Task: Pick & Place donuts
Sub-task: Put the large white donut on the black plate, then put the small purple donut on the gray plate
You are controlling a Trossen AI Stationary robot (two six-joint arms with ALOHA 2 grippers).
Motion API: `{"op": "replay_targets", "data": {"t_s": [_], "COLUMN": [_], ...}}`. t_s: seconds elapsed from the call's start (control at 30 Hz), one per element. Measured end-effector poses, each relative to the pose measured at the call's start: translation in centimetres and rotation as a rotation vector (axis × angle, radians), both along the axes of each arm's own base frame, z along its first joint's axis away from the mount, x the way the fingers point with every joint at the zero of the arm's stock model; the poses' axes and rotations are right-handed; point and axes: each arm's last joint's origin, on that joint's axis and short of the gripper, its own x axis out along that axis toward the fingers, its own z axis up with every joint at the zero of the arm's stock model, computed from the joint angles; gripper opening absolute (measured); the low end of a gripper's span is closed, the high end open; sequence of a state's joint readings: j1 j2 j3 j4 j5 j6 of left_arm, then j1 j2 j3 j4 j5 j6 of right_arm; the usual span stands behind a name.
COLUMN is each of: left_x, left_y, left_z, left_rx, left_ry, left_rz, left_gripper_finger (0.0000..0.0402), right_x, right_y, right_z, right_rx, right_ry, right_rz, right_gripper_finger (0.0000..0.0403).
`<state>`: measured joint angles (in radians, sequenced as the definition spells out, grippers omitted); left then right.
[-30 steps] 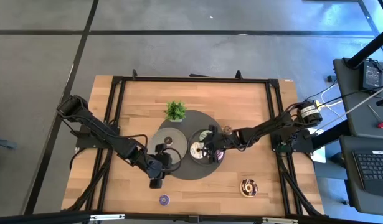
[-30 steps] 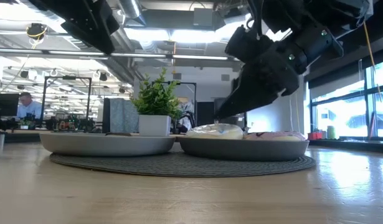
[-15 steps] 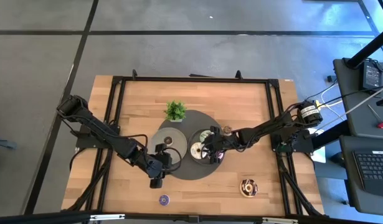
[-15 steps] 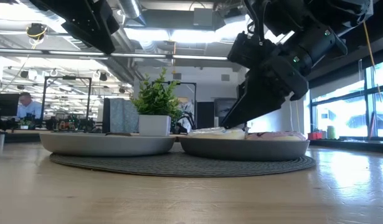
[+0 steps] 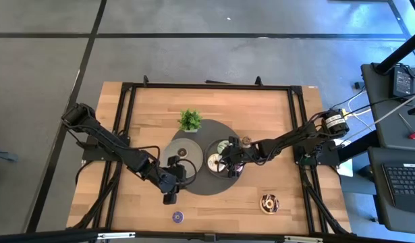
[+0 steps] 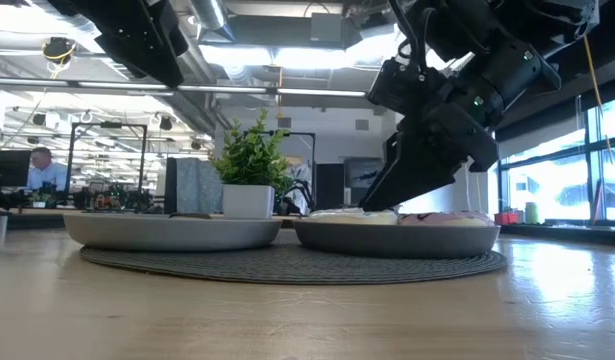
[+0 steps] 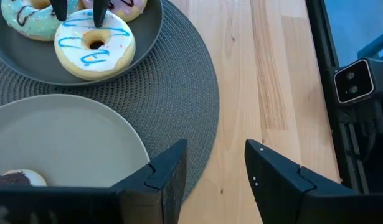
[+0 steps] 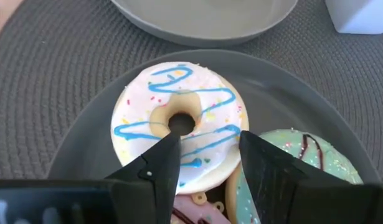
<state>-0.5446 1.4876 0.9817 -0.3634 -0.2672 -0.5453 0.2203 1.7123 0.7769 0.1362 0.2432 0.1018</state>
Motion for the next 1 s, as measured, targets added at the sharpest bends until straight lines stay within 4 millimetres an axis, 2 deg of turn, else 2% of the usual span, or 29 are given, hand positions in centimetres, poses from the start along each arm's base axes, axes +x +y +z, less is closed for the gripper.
{"op": "replay_targets", "data": {"t_s": [0.3,0.67,0.87,1.0], "left_x": [-0.3,-1.3,-1.7,-1.7], "left_y": [-0.6,-3.5,-5.5,-6.5], "left_z": [0.0,0.8,-1.2,-2.8], "left_rx": [-0.001,-0.080,0.032,0.022], "left_ry": [-0.003,-0.108,-0.085,-0.021], "left_rz": [-0.010,-0.059,-0.147,-0.210], "left_gripper_finger": [0.0150,0.0144,0.0139,0.0138], "right_x": [0.7,0.7,0.7,0.7], "right_y": [0.2,0.1,0.1,0.1], "right_z": [1.0,0.9,0.9,0.9], "right_rx": [0.019,-0.010,-0.015,-0.014], "right_ry": [-0.118,-0.113,-0.112,-0.112], "right_rz": [0.007,0.029,0.033,0.032], "right_gripper_finger": [0.0168,0.0168,0.0168,0.0168]}}
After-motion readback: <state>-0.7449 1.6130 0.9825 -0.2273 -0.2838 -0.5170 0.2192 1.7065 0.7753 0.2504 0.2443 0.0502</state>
